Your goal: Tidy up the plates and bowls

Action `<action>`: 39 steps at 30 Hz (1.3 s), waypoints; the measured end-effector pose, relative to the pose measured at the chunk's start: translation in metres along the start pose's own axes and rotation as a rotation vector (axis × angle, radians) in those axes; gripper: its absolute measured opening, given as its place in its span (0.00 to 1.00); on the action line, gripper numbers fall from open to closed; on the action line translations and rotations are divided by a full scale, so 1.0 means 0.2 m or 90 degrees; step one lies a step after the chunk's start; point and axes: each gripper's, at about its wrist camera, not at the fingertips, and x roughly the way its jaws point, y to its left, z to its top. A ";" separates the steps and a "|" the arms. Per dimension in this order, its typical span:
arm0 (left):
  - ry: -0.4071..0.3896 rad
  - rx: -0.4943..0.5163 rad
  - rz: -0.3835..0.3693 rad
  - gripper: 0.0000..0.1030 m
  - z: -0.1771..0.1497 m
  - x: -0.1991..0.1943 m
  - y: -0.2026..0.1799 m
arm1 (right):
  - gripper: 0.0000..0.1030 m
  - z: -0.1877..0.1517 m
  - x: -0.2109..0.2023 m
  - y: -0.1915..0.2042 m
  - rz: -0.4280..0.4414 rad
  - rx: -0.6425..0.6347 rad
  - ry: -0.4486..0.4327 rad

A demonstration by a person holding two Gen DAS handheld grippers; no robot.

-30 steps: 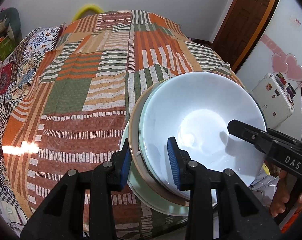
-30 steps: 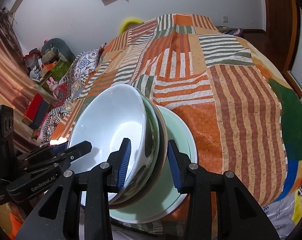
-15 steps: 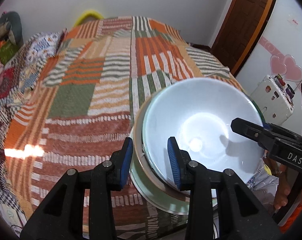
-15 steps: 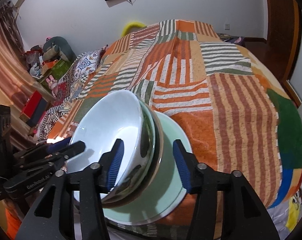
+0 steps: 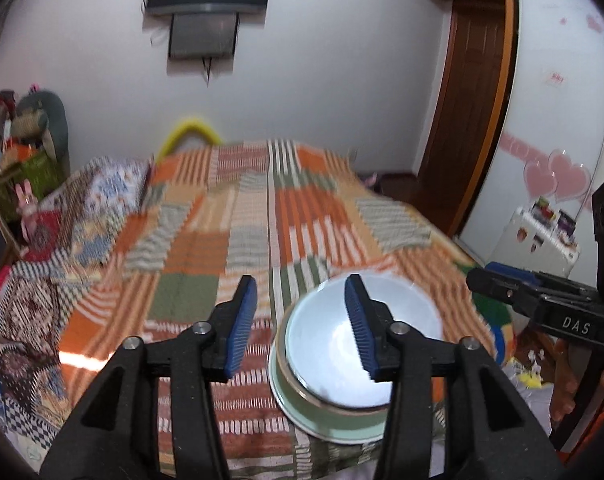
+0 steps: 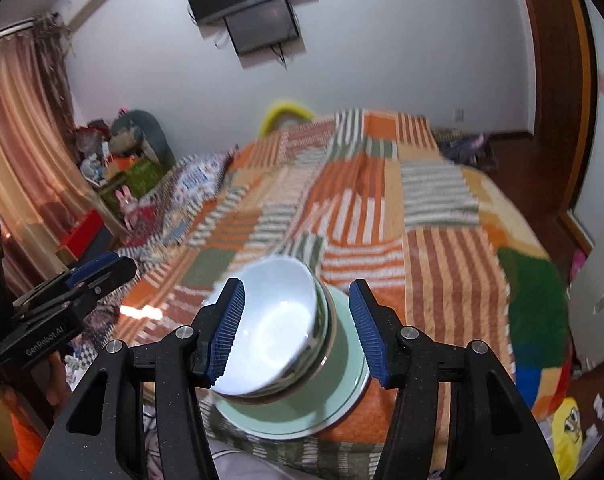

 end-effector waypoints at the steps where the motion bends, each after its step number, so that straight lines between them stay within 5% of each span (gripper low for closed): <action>1: -0.018 0.002 0.001 0.48 0.02 -0.04 -0.01 | 0.50 0.01 -0.04 0.01 0.001 -0.005 -0.015; 7: -0.104 0.016 0.000 0.57 0.08 -0.24 -0.05 | 0.52 0.06 -0.22 0.08 0.008 -0.033 -0.095; 11: -0.149 0.021 0.000 0.75 0.10 -0.35 -0.07 | 0.55 0.08 -0.33 0.12 0.012 -0.051 -0.138; 18: -0.187 0.026 -0.003 0.92 0.11 -0.45 -0.09 | 0.67 0.08 -0.39 0.15 0.012 -0.074 -0.191; 32: -0.205 0.036 0.010 0.97 0.06 -0.51 -0.12 | 0.95 0.05 -0.41 0.16 0.012 -0.077 -0.228; 39: -0.205 0.033 0.008 0.98 0.05 -0.51 -0.13 | 0.97 0.04 -0.42 0.16 0.007 -0.075 -0.233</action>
